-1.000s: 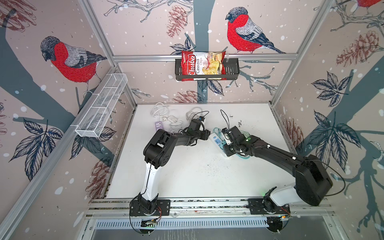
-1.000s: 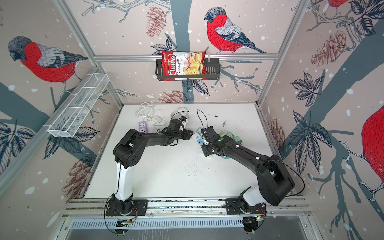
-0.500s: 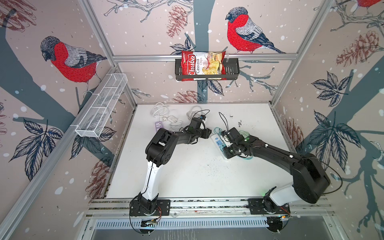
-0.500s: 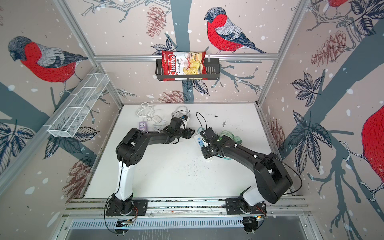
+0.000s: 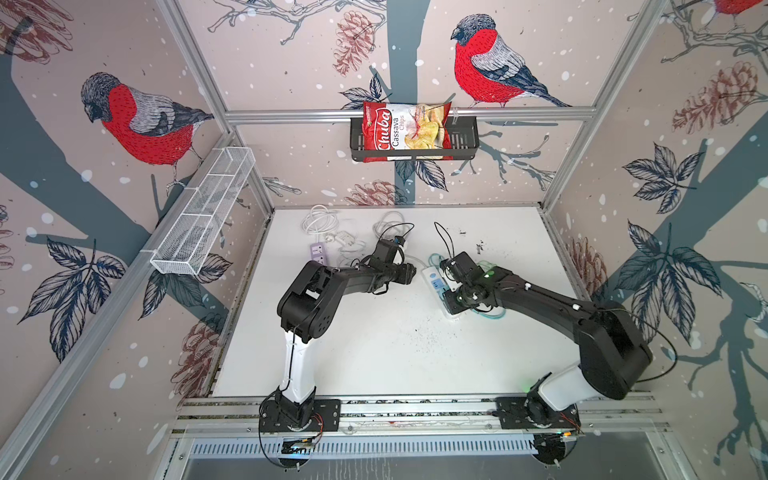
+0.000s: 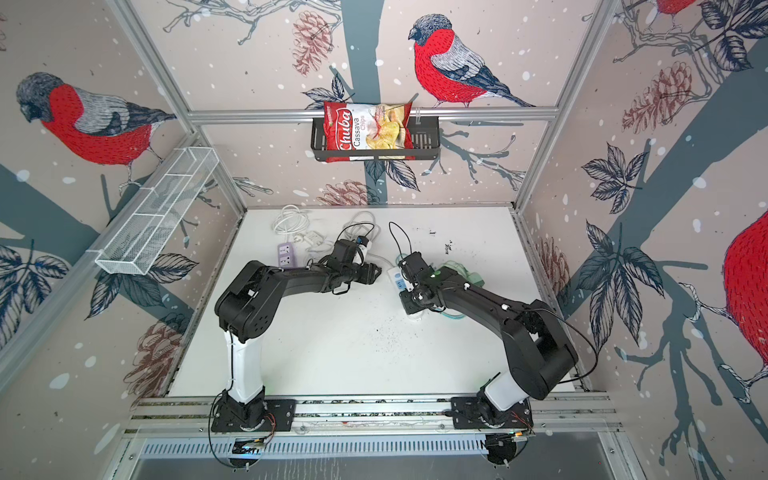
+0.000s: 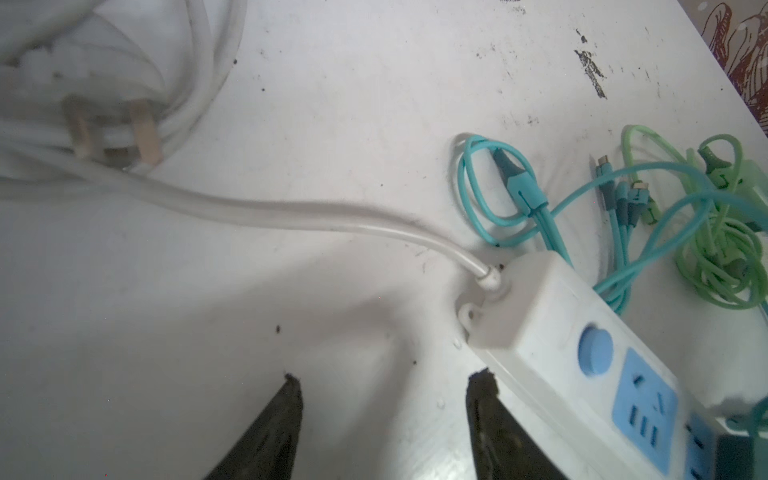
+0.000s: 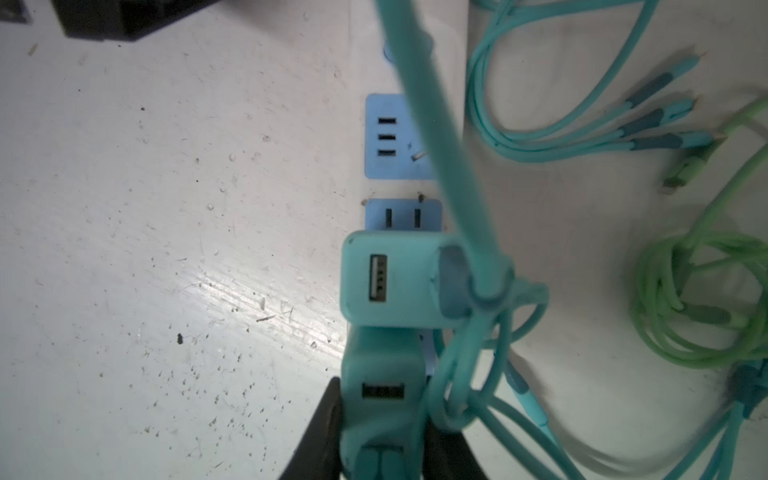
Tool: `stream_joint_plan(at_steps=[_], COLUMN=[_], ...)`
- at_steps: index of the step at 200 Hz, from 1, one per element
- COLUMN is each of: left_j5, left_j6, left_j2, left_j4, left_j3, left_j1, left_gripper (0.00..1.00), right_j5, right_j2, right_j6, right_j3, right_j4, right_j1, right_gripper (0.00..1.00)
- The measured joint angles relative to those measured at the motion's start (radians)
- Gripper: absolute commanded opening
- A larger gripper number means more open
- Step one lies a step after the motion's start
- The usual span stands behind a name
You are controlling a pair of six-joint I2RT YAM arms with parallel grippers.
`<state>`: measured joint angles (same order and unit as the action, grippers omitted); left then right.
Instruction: Insert the plug
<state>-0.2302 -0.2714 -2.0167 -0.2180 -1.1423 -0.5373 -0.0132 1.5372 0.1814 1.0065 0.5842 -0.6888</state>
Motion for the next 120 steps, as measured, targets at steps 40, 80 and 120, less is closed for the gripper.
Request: stream_joint_plan(at_steps=[40, 80, 120], left_j5=[0.024, 0.024, 0.023], left_j6=[-0.014, -0.018, -0.020], left_j2=[0.065, 0.077, 0.088], left_j4=[-0.001, -0.002, -0.002], left_j3=[0.062, 0.083, 0.089], left_j1=[0.000, 0.000, 0.000], left_gripper=[0.63, 0.64, 0.64], right_j5=[0.005, 0.019, 0.023], right_j2=[-0.007, -0.035, -0.033], right_j6=[0.004, 0.005, 0.011], right_j3=[0.016, 0.021, 0.001], right_j4=[0.022, 0.019, 0.017], right_j1=[-0.003, -0.004, -0.005], right_gripper=[0.32, 0.37, 0.47])
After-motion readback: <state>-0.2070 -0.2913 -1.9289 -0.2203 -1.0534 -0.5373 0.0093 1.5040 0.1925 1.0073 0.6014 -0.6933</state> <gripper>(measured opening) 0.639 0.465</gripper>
